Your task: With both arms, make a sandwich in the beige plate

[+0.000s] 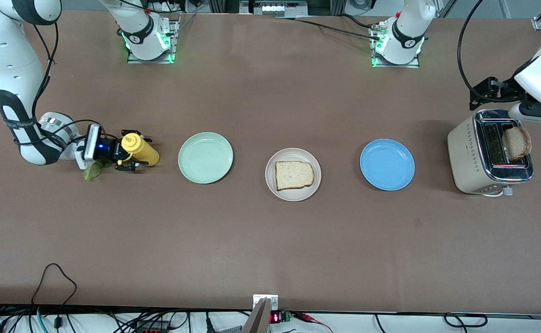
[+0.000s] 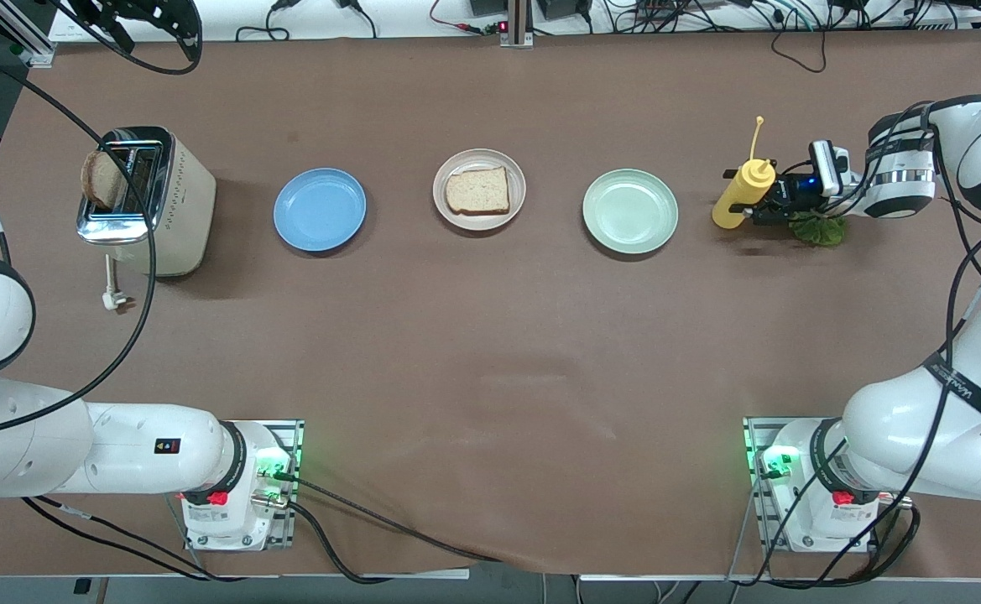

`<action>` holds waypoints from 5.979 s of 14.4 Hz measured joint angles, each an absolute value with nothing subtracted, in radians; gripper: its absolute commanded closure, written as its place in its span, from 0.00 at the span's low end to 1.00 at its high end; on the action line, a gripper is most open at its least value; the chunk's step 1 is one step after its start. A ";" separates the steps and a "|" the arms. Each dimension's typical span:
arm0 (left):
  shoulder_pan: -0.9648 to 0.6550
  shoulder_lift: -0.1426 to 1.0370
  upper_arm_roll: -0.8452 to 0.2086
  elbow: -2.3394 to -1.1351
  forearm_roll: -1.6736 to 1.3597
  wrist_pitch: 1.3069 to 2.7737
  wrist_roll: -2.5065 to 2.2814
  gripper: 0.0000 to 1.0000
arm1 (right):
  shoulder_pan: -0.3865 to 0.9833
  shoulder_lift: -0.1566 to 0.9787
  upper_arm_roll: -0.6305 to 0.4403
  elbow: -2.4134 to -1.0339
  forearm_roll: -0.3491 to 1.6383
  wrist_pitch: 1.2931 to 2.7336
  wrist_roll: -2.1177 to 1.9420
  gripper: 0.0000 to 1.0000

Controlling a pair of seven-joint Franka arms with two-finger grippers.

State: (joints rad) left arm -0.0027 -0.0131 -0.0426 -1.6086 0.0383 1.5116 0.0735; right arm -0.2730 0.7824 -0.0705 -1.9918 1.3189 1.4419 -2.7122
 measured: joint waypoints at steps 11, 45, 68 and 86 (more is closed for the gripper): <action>0.002 -0.013 -0.043 -1.609 0.038 1.512 0.073 0.00 | -0.298 0.766 -0.126 -1.981 1.262 1.428 -2.712 0.00; 0.007 -0.013 -0.043 -1.609 0.038 1.512 0.073 0.00 | 0.085 0.178 -0.188 -1.514 0.333 1.548 -1.042 0.00; 0.063 0.025 -0.042 -1.613 0.038 1.502 0.073 0.00 | 0.022 -0.021 0.016 -1.558 0.016 1.506 0.042 0.00; 0.095 0.059 -0.042 -1.611 0.038 1.495 0.073 0.00 | 0.030 -0.024 0.027 -1.567 -0.029 1.585 0.097 0.00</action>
State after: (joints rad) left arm 0.0949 0.0589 -0.0422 -1.6111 0.0381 1.4954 0.0726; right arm 0.0300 -0.0243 0.0270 -1.5666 -0.0294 1.5848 0.0971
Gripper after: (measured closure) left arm 0.000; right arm 0.000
